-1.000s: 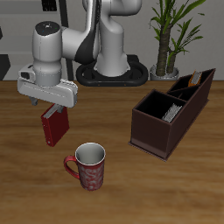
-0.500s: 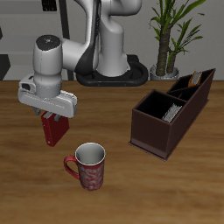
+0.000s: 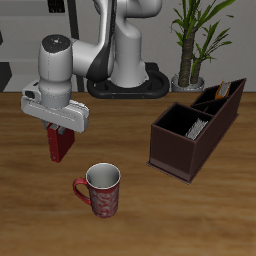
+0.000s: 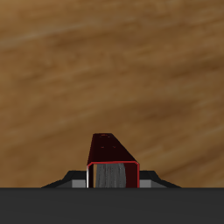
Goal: Place the orange book into the left desk caddy's left compartment and place the striped book into the left desk caddy's right compartment and place the red book into the left desk caddy's right compartment
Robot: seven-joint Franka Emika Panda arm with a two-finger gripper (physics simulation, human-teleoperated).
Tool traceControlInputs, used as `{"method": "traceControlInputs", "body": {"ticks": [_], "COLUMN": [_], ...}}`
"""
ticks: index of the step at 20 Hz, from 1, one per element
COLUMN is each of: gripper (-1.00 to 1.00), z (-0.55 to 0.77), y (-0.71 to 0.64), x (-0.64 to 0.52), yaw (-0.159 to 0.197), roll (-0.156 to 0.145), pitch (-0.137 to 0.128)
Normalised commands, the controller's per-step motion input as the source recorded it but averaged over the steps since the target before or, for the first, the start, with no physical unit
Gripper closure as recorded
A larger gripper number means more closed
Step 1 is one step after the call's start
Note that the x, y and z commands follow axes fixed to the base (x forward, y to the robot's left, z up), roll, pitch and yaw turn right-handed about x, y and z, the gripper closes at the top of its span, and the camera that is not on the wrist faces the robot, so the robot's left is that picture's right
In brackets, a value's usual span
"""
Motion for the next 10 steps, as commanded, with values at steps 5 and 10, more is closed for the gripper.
{"method": "traceControlInputs", "body": {"ticks": [5,10], "gripper": [1.0,1.0], "z": [0.45,0.62], "y": [0.33,0.36], "x": [-0.22,-0.29], "yaw": [-0.056,-0.134], "roll": [-0.044,-0.091], "pitch": [-0.055,-0.116]}}
